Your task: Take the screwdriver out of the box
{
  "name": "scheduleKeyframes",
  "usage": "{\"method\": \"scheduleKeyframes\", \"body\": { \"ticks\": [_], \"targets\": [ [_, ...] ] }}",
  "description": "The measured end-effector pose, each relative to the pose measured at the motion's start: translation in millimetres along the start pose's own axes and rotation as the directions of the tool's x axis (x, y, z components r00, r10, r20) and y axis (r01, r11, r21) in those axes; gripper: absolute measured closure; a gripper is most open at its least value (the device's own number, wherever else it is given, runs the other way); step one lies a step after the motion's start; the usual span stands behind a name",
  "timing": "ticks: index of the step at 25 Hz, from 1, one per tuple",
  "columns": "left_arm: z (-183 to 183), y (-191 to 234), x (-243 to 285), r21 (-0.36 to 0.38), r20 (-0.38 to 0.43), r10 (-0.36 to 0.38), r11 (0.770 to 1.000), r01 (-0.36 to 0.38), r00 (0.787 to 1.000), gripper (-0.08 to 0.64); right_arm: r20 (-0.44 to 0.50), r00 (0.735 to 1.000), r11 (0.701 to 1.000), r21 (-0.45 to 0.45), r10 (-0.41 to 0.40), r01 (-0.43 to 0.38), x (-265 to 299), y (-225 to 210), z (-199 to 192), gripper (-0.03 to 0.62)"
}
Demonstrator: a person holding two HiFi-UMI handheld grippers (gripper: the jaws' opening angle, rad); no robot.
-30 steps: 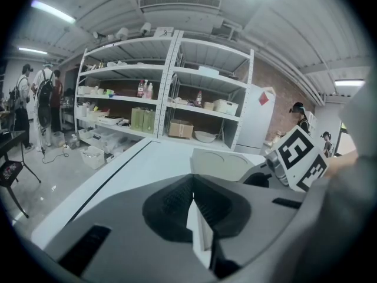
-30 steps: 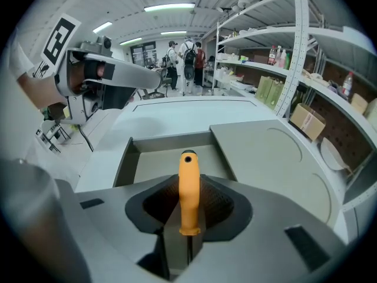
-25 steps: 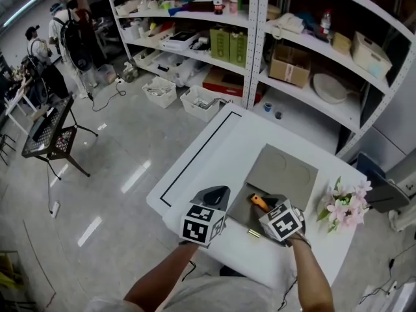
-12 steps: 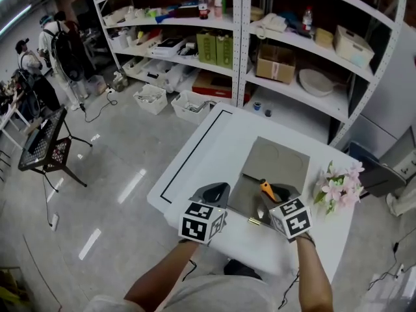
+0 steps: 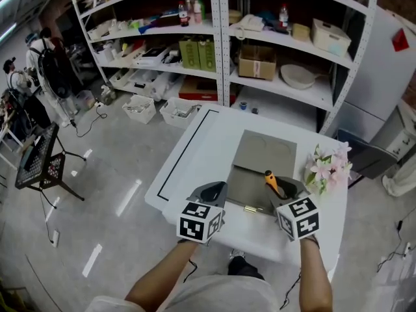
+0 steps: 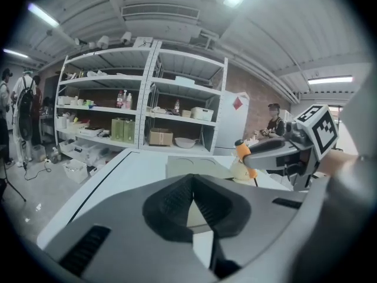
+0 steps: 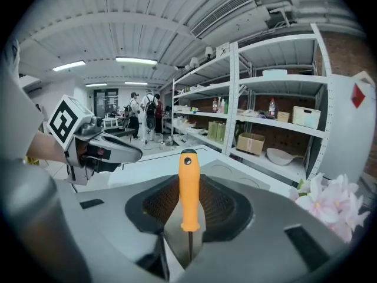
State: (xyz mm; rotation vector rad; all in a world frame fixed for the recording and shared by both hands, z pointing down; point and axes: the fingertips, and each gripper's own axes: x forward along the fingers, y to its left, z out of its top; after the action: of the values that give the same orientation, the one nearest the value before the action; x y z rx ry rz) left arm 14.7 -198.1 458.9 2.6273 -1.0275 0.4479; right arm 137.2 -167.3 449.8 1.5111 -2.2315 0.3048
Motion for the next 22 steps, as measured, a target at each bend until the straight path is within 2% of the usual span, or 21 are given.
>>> {"method": "scheduleKeyframes", "body": {
  "ticks": [14, 22],
  "targets": [
    [0, -24, -28, 0.025, 0.037, -0.013, 1.0, 0.012, 0.999, 0.554, 0.089, 0.988, 0.987, 0.11, -0.124, 0.114, -65, 13, -10, 0.48],
    [-7, -33, -35, 0.03, 0.033, -0.027, 0.999, 0.026, 0.999, 0.554, 0.09, 0.987, 0.983, 0.133, -0.137, 0.124, -77, 23, -21, 0.48]
  ]
}}
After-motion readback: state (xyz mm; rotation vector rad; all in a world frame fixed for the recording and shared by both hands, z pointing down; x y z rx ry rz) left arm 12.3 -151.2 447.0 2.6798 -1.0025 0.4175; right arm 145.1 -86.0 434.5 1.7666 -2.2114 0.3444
